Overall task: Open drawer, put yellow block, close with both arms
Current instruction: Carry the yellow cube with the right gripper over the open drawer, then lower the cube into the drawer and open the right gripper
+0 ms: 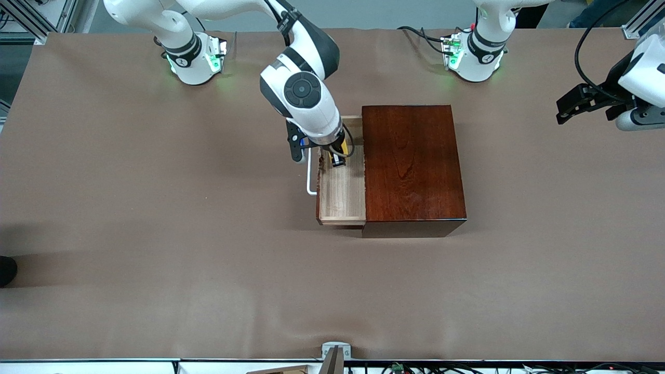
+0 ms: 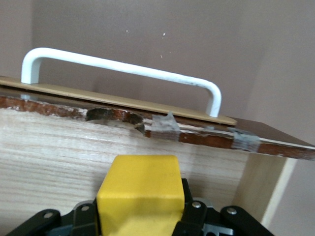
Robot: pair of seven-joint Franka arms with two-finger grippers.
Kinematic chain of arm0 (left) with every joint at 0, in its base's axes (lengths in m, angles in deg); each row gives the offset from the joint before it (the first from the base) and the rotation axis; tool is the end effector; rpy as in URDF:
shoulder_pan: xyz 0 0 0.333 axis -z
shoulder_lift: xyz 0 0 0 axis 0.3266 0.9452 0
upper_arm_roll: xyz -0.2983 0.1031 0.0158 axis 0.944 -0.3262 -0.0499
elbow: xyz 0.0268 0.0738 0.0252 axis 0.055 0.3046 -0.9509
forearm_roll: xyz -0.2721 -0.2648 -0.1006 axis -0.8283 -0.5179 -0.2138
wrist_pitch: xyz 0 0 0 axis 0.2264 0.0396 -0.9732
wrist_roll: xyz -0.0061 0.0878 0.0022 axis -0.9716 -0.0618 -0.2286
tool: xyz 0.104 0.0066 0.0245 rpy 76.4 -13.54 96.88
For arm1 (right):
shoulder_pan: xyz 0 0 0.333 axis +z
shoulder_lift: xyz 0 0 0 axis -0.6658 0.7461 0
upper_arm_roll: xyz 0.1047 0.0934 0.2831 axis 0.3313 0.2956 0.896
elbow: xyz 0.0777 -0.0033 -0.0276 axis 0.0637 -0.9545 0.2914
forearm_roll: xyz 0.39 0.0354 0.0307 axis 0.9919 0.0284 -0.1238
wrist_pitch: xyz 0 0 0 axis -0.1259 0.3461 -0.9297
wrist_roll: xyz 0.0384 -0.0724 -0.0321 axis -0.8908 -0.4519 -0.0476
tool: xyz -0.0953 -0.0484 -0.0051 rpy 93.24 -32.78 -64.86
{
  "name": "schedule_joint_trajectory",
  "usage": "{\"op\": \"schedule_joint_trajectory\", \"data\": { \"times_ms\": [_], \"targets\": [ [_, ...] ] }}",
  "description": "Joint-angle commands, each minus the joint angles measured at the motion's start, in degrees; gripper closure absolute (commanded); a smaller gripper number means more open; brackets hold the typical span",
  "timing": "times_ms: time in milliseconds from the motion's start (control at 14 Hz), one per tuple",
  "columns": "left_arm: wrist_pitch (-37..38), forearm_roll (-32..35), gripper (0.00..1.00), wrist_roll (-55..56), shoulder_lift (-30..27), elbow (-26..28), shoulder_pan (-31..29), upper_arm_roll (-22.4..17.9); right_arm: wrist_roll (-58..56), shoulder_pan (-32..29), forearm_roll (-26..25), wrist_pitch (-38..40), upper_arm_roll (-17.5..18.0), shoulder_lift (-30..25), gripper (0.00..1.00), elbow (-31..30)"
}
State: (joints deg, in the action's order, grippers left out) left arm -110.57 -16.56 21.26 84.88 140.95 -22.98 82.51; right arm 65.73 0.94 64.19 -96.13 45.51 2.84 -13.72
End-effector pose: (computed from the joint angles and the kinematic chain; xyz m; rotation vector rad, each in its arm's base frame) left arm 0.5264 -0.0579 0.6514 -3.0982 -0.0693 0.0695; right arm 0.4718 0.5102 0.3492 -2.3386 1.9486 0.3127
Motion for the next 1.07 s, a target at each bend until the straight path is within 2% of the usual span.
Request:
{"op": "schedule_joint_trajectory", "data": {
  "times_ms": [0,287,358,501,573,788,1003],
  "targets": [
    [1.15,-1.29,0.0,-1.58,-0.64,-0.35,-1.09,0.31,1.38,1.87,-1.53,-1.78,-0.81,2.78,1.0,1.44],
    [1.15,-1.21,0.0,-1.67,-0.38,-0.44,-1.09,0.22,1.47,2.4,-2.5,-3.9,-1.08,4.55,1.0,1.44],
    [1.15,-1.21,0.0,-1.67,-0.29,-0.44,-1.09,0.22,1.47,2.14,-2.5,-3.81,-0.99,4.55,0.89,1.53],
    [1.15,-1.29,0.0,-1.76,-0.2,-0.44,-1.09,0.31,1.46,1.79,-2.58,-3.29,-1.08,4.11,0.19,1.79],
    [1.15,-1.29,0.0,-1.67,-0.2,-0.44,-1.09,0.31,1.38,1.7,-2.67,-2.76,-1.16,3.67,0.0,2.14],
    [1.15,-1.29,0.0,-1.67,-0.2,-0.53,-1.0,0.31,0.85,1.18,-7.85,5.65,-0.99,3.58,0.0,8.36],
    [1.15,-1.29,0.0,-1.67,-0.2,-0.53,-1.0,0.14,0.59,-2.58,-7.42,14.44,-0.9,3.32,0.0,14.95]
  ]
}}
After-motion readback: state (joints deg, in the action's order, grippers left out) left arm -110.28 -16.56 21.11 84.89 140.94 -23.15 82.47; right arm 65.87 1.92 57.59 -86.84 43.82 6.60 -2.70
